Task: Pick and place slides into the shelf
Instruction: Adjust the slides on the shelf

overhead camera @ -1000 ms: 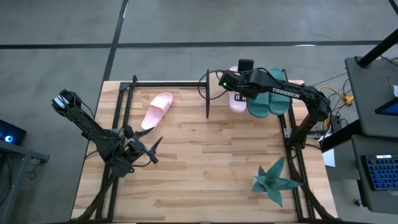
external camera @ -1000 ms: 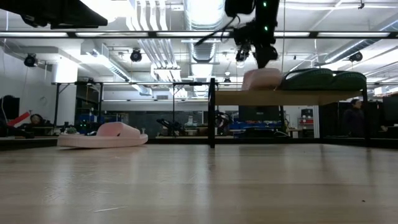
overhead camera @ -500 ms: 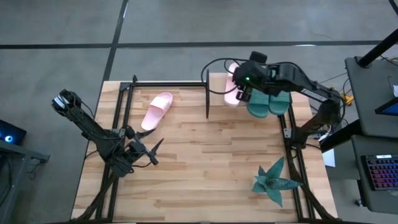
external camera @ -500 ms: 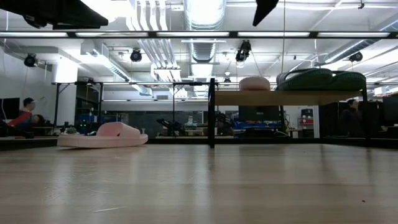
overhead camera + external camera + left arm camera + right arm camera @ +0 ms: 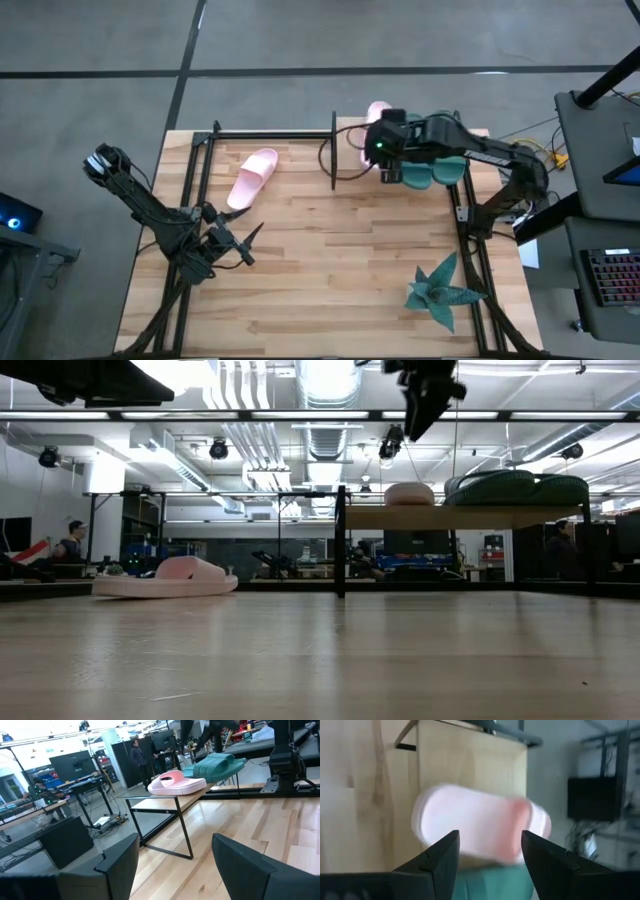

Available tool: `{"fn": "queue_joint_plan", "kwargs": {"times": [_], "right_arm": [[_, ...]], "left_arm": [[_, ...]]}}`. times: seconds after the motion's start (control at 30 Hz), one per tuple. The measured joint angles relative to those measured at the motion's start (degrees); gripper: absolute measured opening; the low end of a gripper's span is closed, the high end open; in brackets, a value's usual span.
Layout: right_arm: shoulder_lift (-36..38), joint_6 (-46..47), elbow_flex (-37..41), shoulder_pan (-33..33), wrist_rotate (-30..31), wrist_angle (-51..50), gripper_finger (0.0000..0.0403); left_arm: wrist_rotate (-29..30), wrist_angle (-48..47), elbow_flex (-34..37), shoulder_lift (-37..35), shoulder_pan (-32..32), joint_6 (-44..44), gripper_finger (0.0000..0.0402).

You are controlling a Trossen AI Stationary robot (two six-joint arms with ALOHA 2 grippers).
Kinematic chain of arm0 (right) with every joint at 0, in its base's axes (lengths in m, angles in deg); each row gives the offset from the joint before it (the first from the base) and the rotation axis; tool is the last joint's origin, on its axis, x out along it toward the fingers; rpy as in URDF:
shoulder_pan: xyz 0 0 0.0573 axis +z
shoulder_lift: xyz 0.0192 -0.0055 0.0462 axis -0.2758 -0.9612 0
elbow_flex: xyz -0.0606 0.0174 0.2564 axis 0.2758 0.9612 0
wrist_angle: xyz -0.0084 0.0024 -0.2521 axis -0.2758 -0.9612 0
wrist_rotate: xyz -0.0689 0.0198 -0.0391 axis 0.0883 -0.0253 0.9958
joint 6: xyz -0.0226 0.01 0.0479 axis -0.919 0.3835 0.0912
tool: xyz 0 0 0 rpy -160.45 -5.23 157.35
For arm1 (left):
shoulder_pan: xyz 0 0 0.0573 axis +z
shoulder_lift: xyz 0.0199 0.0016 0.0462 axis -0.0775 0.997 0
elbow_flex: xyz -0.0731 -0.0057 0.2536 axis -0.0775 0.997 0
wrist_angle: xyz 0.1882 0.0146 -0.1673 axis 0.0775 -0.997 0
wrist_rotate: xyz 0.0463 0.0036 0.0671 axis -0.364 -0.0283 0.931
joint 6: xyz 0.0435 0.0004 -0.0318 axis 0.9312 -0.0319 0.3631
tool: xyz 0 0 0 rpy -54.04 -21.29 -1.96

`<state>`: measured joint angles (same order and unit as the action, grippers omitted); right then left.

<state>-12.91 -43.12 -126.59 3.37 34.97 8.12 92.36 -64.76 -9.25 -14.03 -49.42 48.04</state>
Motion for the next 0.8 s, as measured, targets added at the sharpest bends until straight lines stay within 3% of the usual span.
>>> {"fn": "queue_joint_plan", "kwargs": {"times": [0.27, 0.8], "right_arm": [[-1.3, -11.9, 7.5, -3.0, 2.0, 15.8, 0.0203], [-5.7, -10.6, 8.7, -14.3, 3.2, 16.5, 0.0203]], "left_arm": [[0.0, 0.0, 0.0, 0.0, 0.0, 0.1, 0.0235], [0.0, -0.5, 0.1, 0.0, 0.0, 0.2, 0.0235]]}}
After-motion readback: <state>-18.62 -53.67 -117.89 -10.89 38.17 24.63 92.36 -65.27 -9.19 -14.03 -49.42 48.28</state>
